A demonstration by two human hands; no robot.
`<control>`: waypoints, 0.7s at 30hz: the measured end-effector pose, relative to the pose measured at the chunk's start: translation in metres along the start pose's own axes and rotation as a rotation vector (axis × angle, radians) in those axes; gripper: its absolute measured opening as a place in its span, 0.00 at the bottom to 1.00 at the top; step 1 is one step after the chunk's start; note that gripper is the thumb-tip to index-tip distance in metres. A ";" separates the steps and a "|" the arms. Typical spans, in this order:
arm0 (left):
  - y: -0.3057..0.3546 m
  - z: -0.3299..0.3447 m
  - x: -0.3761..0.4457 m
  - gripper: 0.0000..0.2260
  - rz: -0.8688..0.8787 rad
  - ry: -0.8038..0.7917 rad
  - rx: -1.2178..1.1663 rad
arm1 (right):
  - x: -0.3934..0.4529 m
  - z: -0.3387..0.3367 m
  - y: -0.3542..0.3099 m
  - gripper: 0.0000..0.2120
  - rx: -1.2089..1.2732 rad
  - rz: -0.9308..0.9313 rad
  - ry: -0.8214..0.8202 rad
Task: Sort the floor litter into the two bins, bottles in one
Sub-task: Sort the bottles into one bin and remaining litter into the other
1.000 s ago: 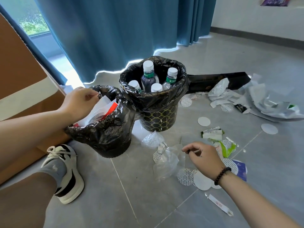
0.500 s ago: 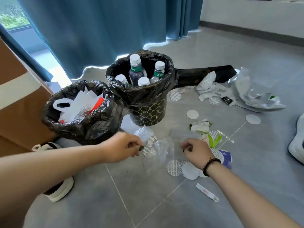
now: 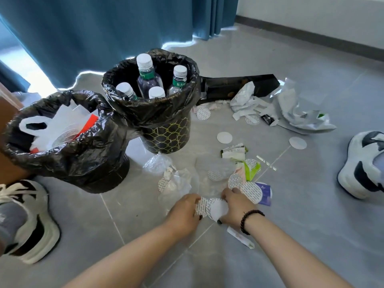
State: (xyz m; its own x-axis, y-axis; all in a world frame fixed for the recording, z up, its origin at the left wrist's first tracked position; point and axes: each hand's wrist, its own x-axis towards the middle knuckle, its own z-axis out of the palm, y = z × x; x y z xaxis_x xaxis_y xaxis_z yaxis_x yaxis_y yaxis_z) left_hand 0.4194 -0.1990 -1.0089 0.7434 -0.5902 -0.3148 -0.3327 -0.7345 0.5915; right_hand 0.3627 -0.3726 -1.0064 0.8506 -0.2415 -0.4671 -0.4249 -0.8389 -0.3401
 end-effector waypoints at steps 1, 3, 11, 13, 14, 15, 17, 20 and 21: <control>-0.001 -0.001 0.003 0.20 -0.010 -0.002 -0.004 | 0.001 0.001 0.000 0.31 -0.002 0.004 -0.002; -0.003 -0.001 0.008 0.21 -0.014 0.000 0.001 | 0.003 0.000 -0.002 0.28 0.004 0.001 0.003; -0.003 0.021 0.007 0.20 -0.058 0.091 -0.076 | -0.001 -0.002 0.003 0.16 0.224 0.003 0.047; 0.000 0.022 0.006 0.20 -0.051 0.104 -0.074 | -0.004 -0.005 0.006 0.13 0.321 0.007 0.062; 0.001 0.022 0.005 0.19 -0.048 0.101 -0.071 | -0.005 -0.008 0.008 0.13 0.337 0.005 0.069; 0.003 0.021 0.005 0.18 -0.048 0.093 -0.064 | -0.005 -0.010 0.011 0.13 0.347 0.005 0.072; 0.005 0.018 0.006 0.17 -0.049 0.080 -0.030 | -0.007 -0.015 0.017 0.13 0.377 0.012 0.074; 0.007 0.017 0.008 0.13 -0.033 0.091 0.054 | -0.010 -0.020 0.023 0.09 0.460 0.046 0.078; 0.008 0.016 0.009 0.12 -0.020 0.109 0.081 | -0.011 -0.022 0.023 0.09 0.491 0.059 0.089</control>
State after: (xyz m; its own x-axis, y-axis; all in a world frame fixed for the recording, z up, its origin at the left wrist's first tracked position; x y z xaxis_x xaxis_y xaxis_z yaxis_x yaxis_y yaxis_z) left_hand 0.4139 -0.2154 -1.0194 0.8074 -0.5385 -0.2409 -0.3596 -0.7730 0.5227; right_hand 0.3502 -0.4001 -0.9912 0.8349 -0.3402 -0.4327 -0.5503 -0.4994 -0.6692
